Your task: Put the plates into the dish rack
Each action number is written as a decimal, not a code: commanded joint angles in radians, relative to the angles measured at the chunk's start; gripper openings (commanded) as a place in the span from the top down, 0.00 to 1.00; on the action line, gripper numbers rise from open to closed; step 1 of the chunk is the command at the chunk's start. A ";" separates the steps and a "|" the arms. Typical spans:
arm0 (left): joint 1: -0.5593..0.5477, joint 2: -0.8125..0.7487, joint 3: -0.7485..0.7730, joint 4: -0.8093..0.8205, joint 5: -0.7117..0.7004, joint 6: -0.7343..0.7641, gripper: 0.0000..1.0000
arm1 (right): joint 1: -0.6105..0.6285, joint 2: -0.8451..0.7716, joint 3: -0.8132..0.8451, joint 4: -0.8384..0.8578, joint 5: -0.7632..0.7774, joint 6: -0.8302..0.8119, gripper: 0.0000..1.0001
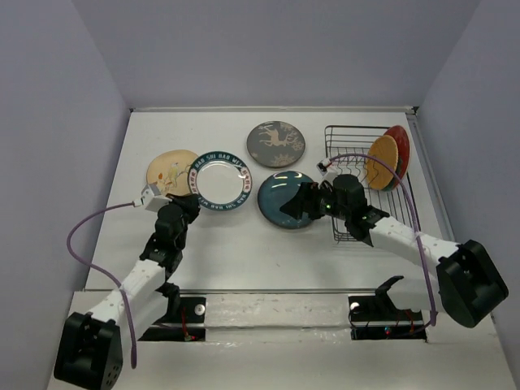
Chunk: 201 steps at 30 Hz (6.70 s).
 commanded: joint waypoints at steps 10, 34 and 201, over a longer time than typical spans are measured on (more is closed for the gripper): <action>-0.001 -0.342 0.119 -0.230 0.171 0.158 0.94 | 0.069 0.180 0.229 0.173 -0.035 0.039 0.09; -0.001 -0.294 0.259 -0.178 0.695 0.264 0.94 | 0.069 0.091 0.205 0.098 -0.150 -0.125 0.89; -0.059 -0.287 0.412 -0.542 0.572 0.586 0.01 | -0.167 -0.083 0.674 -0.378 1.251 -0.657 0.93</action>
